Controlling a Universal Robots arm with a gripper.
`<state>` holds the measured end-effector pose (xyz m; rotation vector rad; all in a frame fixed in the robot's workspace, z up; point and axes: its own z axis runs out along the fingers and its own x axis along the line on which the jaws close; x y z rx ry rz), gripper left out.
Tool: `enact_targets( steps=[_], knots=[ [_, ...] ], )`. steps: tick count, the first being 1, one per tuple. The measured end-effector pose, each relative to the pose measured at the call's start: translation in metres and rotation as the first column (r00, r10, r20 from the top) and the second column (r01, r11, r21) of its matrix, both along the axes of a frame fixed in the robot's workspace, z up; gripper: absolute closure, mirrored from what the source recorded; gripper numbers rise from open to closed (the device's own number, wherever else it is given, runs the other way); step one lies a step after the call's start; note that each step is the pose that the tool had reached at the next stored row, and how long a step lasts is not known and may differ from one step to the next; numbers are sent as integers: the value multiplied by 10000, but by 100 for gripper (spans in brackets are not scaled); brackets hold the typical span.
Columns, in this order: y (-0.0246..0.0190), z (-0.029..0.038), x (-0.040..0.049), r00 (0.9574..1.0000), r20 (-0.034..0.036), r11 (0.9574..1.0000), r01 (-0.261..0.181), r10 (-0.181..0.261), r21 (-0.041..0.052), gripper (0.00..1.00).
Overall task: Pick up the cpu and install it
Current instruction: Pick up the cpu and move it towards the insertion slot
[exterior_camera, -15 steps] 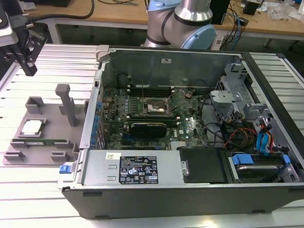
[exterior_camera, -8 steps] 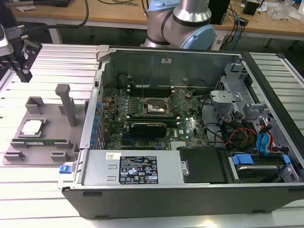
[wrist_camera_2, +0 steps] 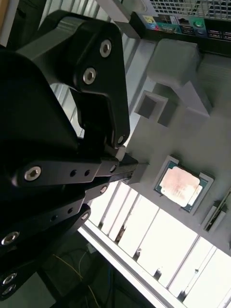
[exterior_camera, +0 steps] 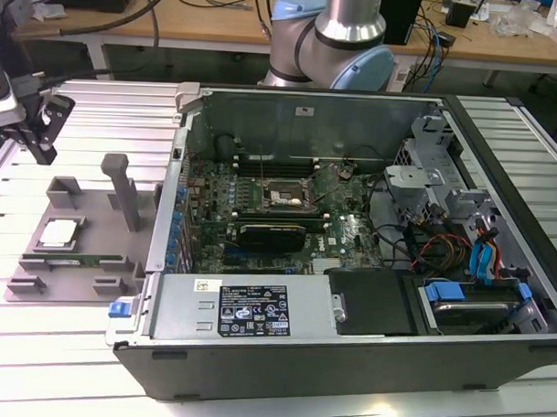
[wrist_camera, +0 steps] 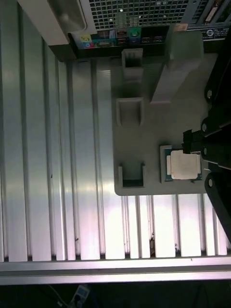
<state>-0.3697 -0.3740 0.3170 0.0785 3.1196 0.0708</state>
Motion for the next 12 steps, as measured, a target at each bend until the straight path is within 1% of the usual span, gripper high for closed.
enact_targets(
  steps=[3, 5, 6, 7, 8, 9, 12],
  knots=[
    [0, -93, -37, 10000, 1, 10000, -39, 39, 0, 89],
    [0, -128, -56, 10000, 0, 10000, -54, 54, 0, 89],
    [0, -162, -71, 10000, -1, 10000, -68, 68, 0, 89],
    [0, -214, -96, 10000, -8, 10000, -91, 91, 0, 89],
    [-4, -263, -105, 9999, -31, 9999, -121, 121, 0, 89],
    [-24, -306, -111, 9998, -43, 9999, -171, 171, -1, 89],
    [-66, -362, -132, 9997, -45, 9997, -232, 232, 1, 89]
  ],
)
